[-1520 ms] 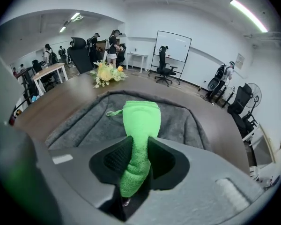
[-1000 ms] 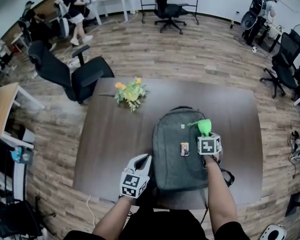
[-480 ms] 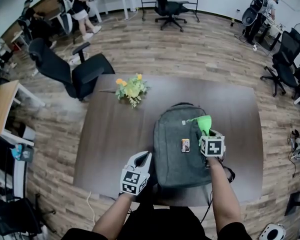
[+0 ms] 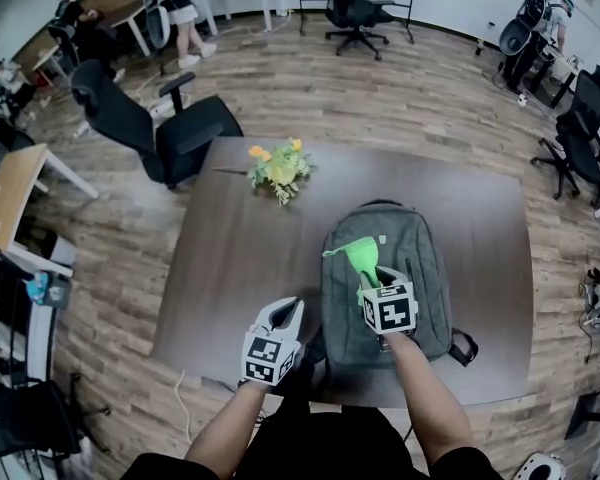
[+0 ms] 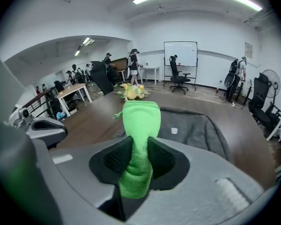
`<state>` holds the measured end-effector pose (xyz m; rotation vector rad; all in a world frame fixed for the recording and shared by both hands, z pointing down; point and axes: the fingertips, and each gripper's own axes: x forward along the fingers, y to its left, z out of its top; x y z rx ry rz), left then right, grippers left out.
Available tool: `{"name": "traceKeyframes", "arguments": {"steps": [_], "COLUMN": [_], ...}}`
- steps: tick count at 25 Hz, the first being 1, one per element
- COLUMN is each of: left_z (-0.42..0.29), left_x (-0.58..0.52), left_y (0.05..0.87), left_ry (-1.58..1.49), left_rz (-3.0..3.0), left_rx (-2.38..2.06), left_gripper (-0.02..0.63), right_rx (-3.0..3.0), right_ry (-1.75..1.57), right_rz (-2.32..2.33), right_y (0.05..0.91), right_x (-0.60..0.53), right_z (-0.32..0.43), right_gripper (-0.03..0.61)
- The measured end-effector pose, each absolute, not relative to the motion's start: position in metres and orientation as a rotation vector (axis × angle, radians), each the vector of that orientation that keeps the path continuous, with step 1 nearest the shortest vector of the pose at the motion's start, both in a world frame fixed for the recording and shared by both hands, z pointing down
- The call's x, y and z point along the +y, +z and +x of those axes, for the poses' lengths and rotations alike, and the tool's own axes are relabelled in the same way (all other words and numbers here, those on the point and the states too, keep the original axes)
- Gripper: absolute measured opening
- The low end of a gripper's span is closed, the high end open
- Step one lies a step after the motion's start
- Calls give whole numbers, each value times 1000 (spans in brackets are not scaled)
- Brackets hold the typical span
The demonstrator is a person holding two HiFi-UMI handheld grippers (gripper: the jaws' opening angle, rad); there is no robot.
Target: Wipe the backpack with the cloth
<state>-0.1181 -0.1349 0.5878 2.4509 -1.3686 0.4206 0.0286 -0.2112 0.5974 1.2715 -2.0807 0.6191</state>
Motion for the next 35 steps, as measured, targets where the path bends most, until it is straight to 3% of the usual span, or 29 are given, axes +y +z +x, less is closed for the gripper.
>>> {"name": "traceKeyframes", "arguments": {"steps": [7,12,17,35], "left_z": [-134,-142,-140,-109], "left_x": [-123,-119,-117,-118], "left_y": [591,591,599,606], "left_ry": [431,439,447,488], "left_rz": [2422,2413,2410,2460], "left_rx": [-1392,-1409,-1396,-1310], "left_gripper": [16,15,16,16], "right_rx": [-2106,-2035,-1963,-1676], "right_ry": [604,582,461,563], "right_rz": [1054,1005,1043,1407], "right_y": [624,645,652,639], "right_x": [-176,-167,-182,-202], "right_z": [-39,-42,-11,165], "right_gripper": [107,107,107,110]}}
